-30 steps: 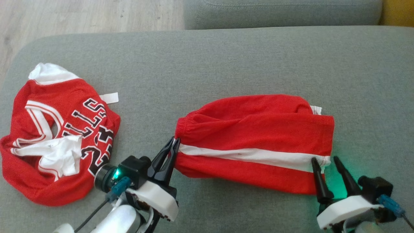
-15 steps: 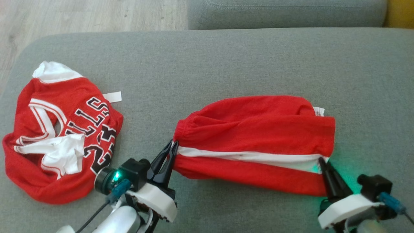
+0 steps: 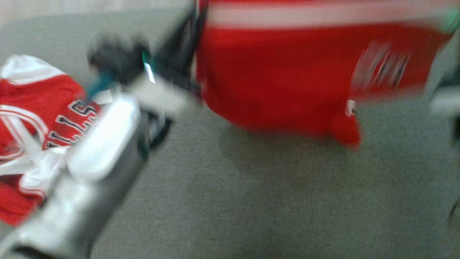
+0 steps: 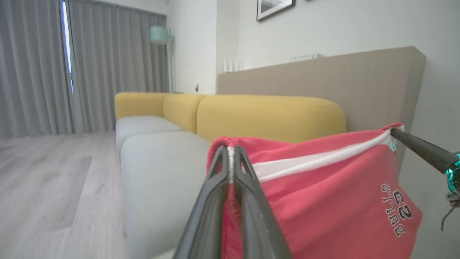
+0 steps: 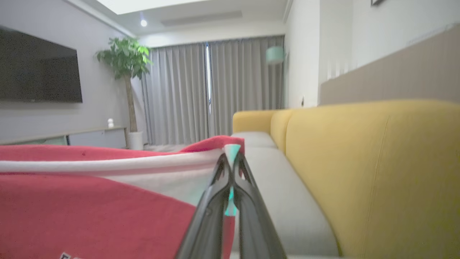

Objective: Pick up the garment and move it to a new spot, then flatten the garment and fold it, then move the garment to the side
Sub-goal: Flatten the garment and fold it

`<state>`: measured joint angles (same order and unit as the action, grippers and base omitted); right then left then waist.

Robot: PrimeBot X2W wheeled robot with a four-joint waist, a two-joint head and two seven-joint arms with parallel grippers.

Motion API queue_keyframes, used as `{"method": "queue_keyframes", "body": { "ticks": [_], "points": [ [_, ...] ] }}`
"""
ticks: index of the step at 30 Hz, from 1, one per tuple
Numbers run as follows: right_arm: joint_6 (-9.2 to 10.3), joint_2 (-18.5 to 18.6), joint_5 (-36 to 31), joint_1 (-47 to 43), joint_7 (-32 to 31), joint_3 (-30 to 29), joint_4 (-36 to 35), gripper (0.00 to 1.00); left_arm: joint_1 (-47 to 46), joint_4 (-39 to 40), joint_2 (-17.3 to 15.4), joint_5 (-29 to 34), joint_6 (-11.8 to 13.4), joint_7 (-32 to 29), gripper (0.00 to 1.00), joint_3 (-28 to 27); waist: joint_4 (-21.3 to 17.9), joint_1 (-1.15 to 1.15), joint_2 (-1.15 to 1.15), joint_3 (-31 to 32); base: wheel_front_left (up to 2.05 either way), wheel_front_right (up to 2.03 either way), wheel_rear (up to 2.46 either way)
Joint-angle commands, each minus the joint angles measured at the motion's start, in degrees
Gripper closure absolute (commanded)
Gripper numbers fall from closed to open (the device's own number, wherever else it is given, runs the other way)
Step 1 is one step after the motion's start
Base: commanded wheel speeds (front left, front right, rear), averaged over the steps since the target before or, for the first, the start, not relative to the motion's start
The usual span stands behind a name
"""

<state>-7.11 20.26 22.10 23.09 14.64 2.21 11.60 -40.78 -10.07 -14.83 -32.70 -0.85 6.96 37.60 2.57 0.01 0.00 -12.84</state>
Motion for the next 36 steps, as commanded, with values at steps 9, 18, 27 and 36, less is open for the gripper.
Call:
{"method": "queue_keyframes", "body": {
  "ticks": [9,18,27,36],
  "points": [
    [-0.37,8.4,0.6,33.5,0.3,2.1,3.4,1.0,-31.2,-13.3,4.9,0.6,-4.8,2.7,1.0,-5.7,-4.8,-0.01,0.0,-9.0,0.0,0.0,0.0],
    [-0.37,9.0,1.1,23.5,0.3,3.8,4.9,1.0,-22.0,-20.7,7.4,-1.5,-6.3,7.7,1.0,-2.6,-4.7,-0.01,0.0,-7.0,0.0,0.0,0.0],
    [-0.37,6.4,5.3,-5.3,-0.6,3.8,3.6,1.0,6.7,-16.6,9.8,0.0,-6.6,8.0,1.0,-2.3,-4.1,-0.01,0.0,-3.4,0.0,0.0,0.0],
    [-0.37,3.6,5.7,-30.7,-3.9,-3.3,-11.8,1.0,31.2,-2.6,7.8,4.9,-5.3,8.0,1.0,-5.7,-4.0,-0.01,0.0,2.0,0.0,0.0,0.0]
  ]
}}
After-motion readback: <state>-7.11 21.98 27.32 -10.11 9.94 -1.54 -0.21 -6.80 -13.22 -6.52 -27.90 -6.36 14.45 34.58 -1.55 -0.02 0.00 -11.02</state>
